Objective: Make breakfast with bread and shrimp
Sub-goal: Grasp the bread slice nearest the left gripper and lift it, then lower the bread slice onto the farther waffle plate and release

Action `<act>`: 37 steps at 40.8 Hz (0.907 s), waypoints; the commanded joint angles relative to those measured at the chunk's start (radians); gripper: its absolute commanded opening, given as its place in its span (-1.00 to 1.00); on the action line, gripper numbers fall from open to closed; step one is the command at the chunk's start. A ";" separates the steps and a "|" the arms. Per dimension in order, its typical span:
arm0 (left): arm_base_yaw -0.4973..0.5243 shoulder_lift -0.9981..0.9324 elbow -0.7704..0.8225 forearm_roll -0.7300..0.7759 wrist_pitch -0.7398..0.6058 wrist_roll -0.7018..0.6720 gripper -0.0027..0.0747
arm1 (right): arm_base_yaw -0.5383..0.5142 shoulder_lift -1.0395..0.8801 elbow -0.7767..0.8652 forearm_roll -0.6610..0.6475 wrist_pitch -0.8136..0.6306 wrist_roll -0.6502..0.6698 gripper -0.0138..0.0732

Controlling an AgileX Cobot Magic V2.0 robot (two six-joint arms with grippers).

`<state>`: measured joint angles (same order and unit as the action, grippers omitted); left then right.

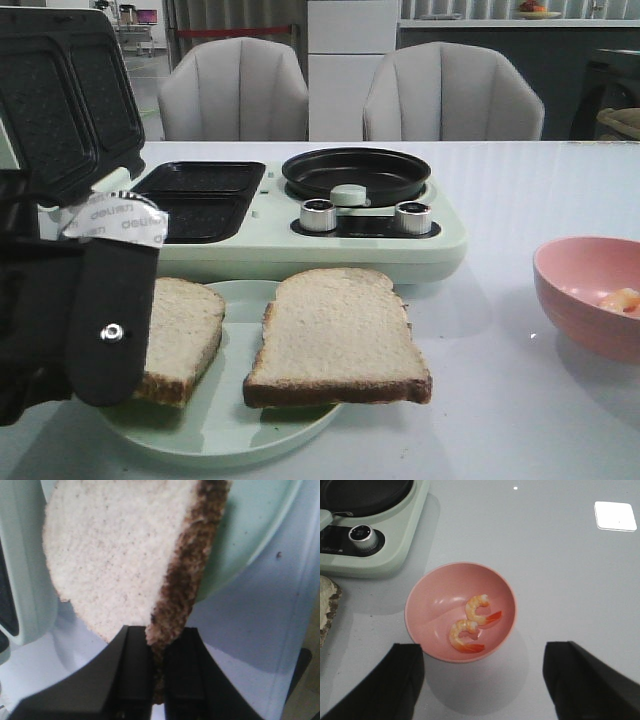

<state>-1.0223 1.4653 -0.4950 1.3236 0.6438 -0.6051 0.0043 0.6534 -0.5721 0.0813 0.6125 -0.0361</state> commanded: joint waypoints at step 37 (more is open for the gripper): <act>0.212 -0.301 -0.223 0.414 -0.017 -0.130 -0.67 | -0.005 0.002 -0.028 -0.009 -0.080 0.000 0.70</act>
<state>-0.8690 1.1794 -0.6438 1.6801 0.6955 -0.7179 0.0043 0.6534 -0.5721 0.0813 0.6125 -0.0361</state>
